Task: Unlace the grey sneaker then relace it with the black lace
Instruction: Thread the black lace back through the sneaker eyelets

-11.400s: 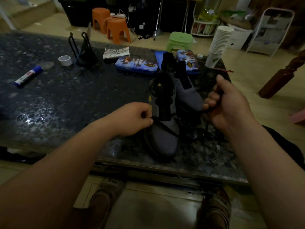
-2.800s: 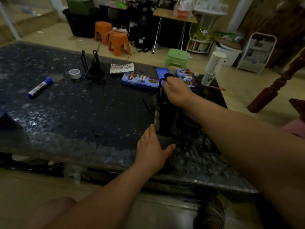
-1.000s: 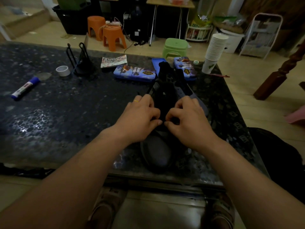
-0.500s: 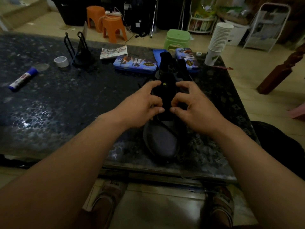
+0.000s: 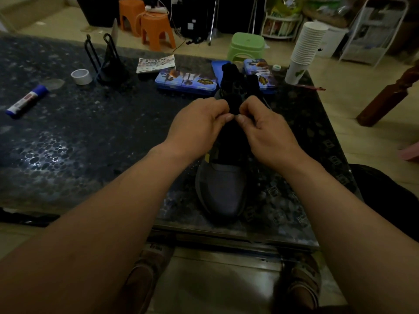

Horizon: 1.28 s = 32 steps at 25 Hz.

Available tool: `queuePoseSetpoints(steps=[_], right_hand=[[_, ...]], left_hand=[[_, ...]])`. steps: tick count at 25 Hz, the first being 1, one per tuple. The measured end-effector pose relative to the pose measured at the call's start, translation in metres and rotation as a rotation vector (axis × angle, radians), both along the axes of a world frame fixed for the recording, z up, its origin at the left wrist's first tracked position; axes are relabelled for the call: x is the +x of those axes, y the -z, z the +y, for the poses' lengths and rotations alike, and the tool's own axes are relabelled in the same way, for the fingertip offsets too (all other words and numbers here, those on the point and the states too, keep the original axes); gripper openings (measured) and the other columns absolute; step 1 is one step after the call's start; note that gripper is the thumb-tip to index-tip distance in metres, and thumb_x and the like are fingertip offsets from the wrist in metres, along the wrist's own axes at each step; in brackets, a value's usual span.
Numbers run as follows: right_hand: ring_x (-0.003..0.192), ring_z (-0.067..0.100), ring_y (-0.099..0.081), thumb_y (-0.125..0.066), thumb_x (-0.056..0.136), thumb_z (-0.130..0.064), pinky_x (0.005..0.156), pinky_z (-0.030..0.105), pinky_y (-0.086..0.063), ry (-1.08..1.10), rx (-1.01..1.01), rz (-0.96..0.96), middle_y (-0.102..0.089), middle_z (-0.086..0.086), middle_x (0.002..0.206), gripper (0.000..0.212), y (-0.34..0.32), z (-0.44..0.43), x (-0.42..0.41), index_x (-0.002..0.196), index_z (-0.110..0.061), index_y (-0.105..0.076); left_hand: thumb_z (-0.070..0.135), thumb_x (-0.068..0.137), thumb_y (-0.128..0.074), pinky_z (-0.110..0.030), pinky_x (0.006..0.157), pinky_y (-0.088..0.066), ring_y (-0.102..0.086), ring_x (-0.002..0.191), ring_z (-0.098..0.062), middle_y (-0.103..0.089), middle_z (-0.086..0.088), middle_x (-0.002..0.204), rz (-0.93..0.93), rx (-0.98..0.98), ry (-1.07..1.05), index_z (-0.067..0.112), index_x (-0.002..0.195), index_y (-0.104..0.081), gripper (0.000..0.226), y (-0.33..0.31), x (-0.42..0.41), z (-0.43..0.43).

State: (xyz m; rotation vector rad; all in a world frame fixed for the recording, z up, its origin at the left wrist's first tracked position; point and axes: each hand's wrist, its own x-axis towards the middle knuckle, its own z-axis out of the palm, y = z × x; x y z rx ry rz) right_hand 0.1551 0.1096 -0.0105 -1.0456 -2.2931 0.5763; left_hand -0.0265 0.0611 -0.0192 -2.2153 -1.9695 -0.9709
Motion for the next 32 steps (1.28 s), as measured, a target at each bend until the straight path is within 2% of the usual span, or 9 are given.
queuePoseSetpoints(steps=[4, 8, 13, 16, 20, 22, 26, 29, 32], right_hand=[[0.072, 0.017, -0.054, -0.051, 0.106, -0.034, 0.071, 0.048, -0.045, 0.013, -0.048, 0.005, -0.056, -0.004, 0.081, 0.012, 0.001, -0.002, 0.0, 0.101, -0.024, -0.048], [0.086, 0.001, -0.059, -0.053, 0.105, -0.035, 0.072, 0.026, -0.047, 0.153, -0.164, 0.209, -0.063, -0.009, 0.097, 0.012, -0.004, -0.014, 0.017, 0.109, -0.023, -0.055], [0.069, 0.007, -0.057, -0.073, 0.094, -0.041, 0.063, 0.028, -0.045, 0.123, -0.45, 0.074, -0.064, -0.004, 0.079, 0.025, 0.016, -0.043, 0.03, 0.095, -0.018, -0.062], [0.067, 0.011, -0.058, -0.077, 0.089, -0.047, 0.064, 0.034, -0.049, 0.178, -0.506, 0.087, -0.063, -0.003, 0.075, 0.034, 0.032, -0.046, 0.023, 0.09, -0.017, -0.062], [0.074, 0.02, -0.064, -0.068, 0.099, -0.025, 0.071, 0.037, -0.054, 0.149, -0.578, 0.218, -0.068, 0.005, 0.08, 0.013, 0.033, -0.039, 0.032, 0.09, -0.018, -0.062], [0.078, 0.015, -0.064, -0.067, 0.099, -0.021, 0.075, 0.029, -0.053, 0.045, -0.465, 0.181, -0.067, 0.004, 0.087, 0.003, 0.03, -0.043, 0.04, 0.1, -0.022, -0.065], [0.08, 0.0, -0.054, -0.07, 0.096, -0.034, 0.07, 0.016, -0.039, -0.126, -0.146, -0.199, -0.054, -0.01, 0.09, 0.022, 0.028, -0.049, 0.037, 0.118, -0.037, -0.067], [0.079, 0.002, -0.053, -0.069, 0.096, -0.03, 0.068, 0.022, -0.037, -0.078, -0.125, -0.152, -0.054, -0.009, 0.087, 0.004, 0.025, -0.046, 0.025, 0.1, -0.029, -0.068], [0.083, 0.001, -0.053, -0.065, 0.099, -0.027, 0.069, 0.022, -0.038, -0.066, -0.143, -0.121, -0.055, -0.01, 0.091, 0.006, 0.021, -0.043, 0.021, 0.094, -0.025, -0.063]], left_hand=[[0.038, 0.102, -0.057, -0.042, 0.07, -0.045, -0.048, 0.086, -0.019, -0.05, 0.005, 0.087, -0.005, -0.043, -0.007, 0.022, 0.095, -0.062, 0.018, 0.004, 0.001, 0.004], [0.042, 0.1, -0.063, -0.025, 0.078, -0.048, -0.057, 0.094, -0.009, -0.056, 0.004, 0.11, -0.389, -0.101, -0.063, 0.022, 0.115, -0.058, 0.025, -0.004, -0.005, -0.015], [0.053, 0.092, -0.071, -0.033, 0.062, -0.048, -0.061, 0.071, -0.015, -0.064, 0.001, 0.079, -0.35, -0.549, -0.159, 0.019, 0.089, -0.059, 0.036, 0.011, 0.003, -0.062], [0.045, 0.092, -0.074, -0.032, 0.057, -0.05, -0.057, 0.064, -0.015, -0.058, -0.001, 0.073, -0.479, -0.592, -0.126, 0.014, 0.088, -0.058, 0.035, 0.02, 0.011, -0.065], [0.03, 0.102, -0.064, -0.026, 0.057, -0.054, -0.058, 0.069, -0.015, -0.06, -0.006, 0.079, -0.695, -0.604, -0.094, 0.013, 0.092, -0.058, 0.021, 0.021, 0.007, -0.064], [0.028, 0.1, -0.067, -0.026, 0.061, -0.053, -0.058, 0.067, -0.009, -0.062, -0.002, 0.082, -0.554, -0.516, -0.025, 0.019, 0.1, -0.059, 0.013, 0.021, 0.004, -0.066], [0.032, 0.095, -0.072, -0.035, 0.072, -0.053, -0.058, 0.073, -0.007, -0.063, 0.006, 0.082, -0.187, -0.459, 0.141, 0.032, 0.109, -0.063, 0.017, 0.014, 0.001, -0.065], [0.033, 0.094, -0.073, -0.035, 0.068, -0.051, -0.057, 0.071, -0.007, -0.062, 0.007, 0.077, -0.164, -0.447, 0.147, 0.031, 0.093, -0.065, 0.009, 0.009, 0.003, -0.058], [0.036, 0.092, -0.075, -0.029, 0.061, -0.042, -0.051, 0.065, -0.006, -0.058, 0.007, 0.074, -0.166, -0.486, 0.144, 0.028, 0.092, -0.061, 0.017, 0.012, 0.007, -0.055]])
